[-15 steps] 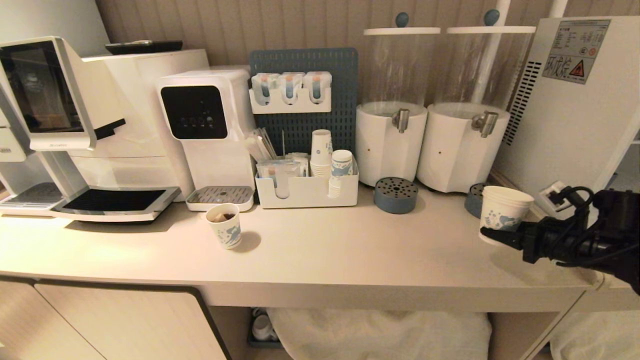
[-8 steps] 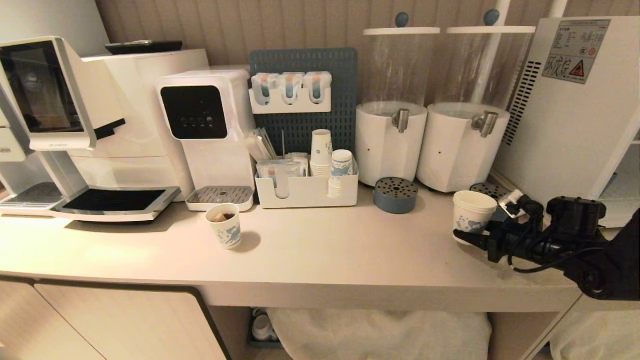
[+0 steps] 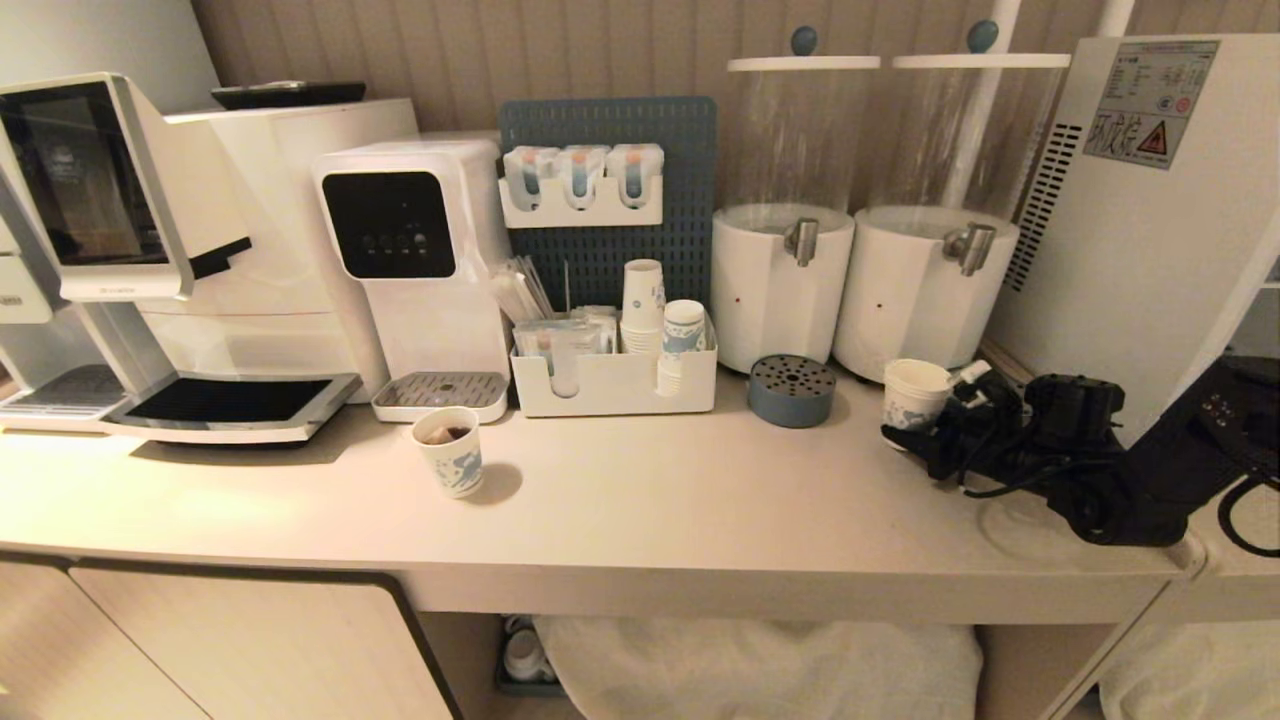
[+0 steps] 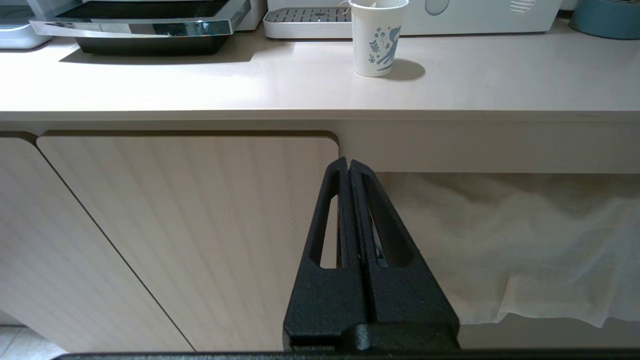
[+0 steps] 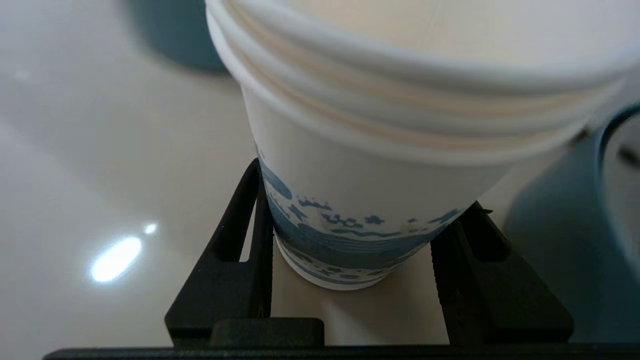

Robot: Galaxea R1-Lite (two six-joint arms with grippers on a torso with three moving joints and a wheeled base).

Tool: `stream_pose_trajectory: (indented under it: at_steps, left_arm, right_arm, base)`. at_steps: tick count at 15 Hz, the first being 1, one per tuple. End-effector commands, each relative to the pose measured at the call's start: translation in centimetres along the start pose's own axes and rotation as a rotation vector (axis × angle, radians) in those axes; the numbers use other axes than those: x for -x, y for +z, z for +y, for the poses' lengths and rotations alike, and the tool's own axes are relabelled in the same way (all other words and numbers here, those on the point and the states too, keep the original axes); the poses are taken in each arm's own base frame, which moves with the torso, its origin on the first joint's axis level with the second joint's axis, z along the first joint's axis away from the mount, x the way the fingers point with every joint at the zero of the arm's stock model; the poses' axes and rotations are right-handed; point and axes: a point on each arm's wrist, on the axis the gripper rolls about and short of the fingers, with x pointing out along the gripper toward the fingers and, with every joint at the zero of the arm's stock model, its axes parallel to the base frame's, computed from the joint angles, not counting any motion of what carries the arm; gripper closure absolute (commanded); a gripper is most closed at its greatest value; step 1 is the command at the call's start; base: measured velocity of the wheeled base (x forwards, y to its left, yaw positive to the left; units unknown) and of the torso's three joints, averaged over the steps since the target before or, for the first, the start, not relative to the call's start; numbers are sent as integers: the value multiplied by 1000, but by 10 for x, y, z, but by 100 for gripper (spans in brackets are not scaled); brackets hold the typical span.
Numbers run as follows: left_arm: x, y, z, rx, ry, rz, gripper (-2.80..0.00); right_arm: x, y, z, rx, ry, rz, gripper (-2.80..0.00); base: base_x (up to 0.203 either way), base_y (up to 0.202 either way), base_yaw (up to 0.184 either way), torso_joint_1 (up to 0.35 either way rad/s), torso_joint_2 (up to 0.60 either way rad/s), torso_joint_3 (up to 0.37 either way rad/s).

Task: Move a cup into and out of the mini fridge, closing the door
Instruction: Place the paper cup on the table

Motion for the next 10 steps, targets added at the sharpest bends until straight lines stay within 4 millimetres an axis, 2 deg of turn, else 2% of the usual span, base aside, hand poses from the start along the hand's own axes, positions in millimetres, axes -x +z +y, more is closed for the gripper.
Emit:
stream_pose_trajectory:
  at_steps: [1, 4, 8, 10]
  left_arm:
    - [0, 0, 0, 0, 0, 0, 0]
    - [0, 0, 0, 0, 0, 0, 0]
    - [0, 0, 0, 0, 0, 0, 0]
    - [0, 0, 0, -2, 0, 0, 0]
  right_arm:
    - [-17, -18, -6, -13, -23, 33, 0]
    - [-24, -26, -9, -15, -82, 57, 0]
    - [-19, -25, -7, -2, -114, 58, 0]
    - [-13, -25, -1, -5, -104, 77, 0]
  base:
    - [0, 0, 0, 0, 0, 0]
    - [0, 0, 0, 0, 0, 0]
    - [0, 0, 0, 0, 0, 0]
    - [0, 0, 0, 0, 0, 0]
